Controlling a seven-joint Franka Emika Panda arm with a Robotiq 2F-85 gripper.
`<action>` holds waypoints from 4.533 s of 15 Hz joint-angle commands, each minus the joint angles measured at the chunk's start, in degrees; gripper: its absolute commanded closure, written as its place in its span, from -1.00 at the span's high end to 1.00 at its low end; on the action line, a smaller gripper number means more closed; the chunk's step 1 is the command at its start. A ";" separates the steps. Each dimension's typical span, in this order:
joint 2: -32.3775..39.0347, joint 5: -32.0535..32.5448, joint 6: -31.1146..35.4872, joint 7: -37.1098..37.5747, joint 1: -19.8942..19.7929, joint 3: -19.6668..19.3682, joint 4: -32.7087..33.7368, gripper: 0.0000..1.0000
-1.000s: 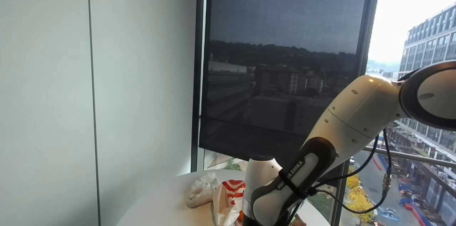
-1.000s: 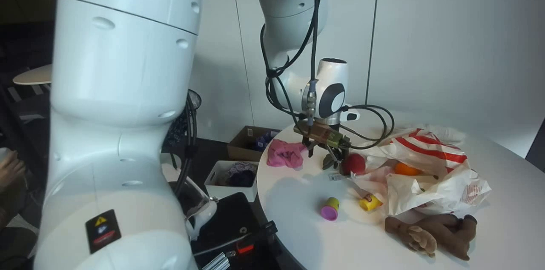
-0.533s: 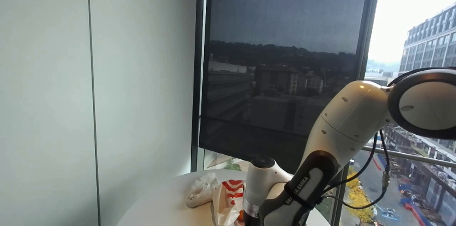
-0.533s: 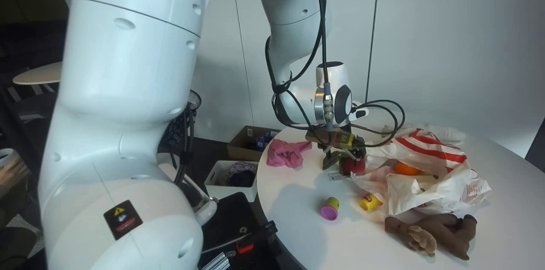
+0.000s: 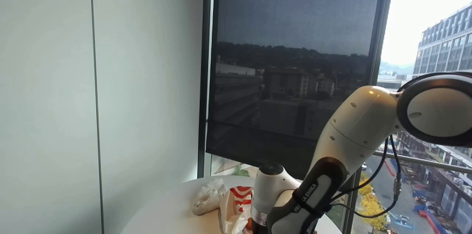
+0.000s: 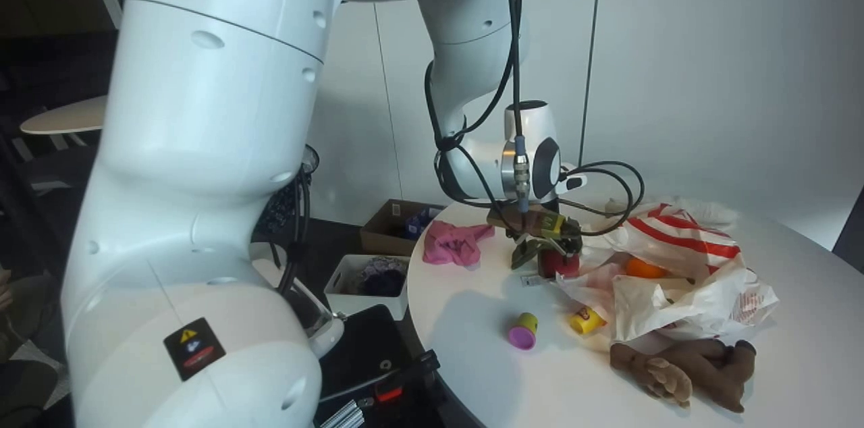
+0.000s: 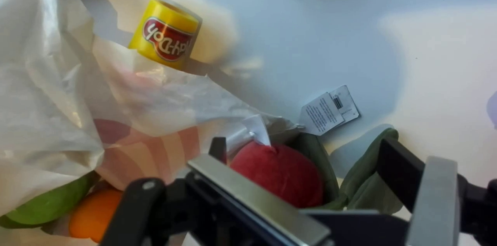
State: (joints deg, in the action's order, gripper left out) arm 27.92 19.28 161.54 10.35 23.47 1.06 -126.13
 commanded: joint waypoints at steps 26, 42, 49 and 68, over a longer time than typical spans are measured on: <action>13.73 -14.28 -8.03 -13.56 -11.31 11.79 20.65 -0.70; -2.60 -11.55 -9.24 -4.24 -8.63 4.00 11.28 -0.69; 4.07 -2.68 -8.97 2.25 -5.51 -2.69 15.45 -0.71; 17.37 -12.76 -7.34 5.51 -8.32 -1.14 28.61 -0.71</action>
State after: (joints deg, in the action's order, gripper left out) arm 43.35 12.02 156.09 18.71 19.28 -4.74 -100.60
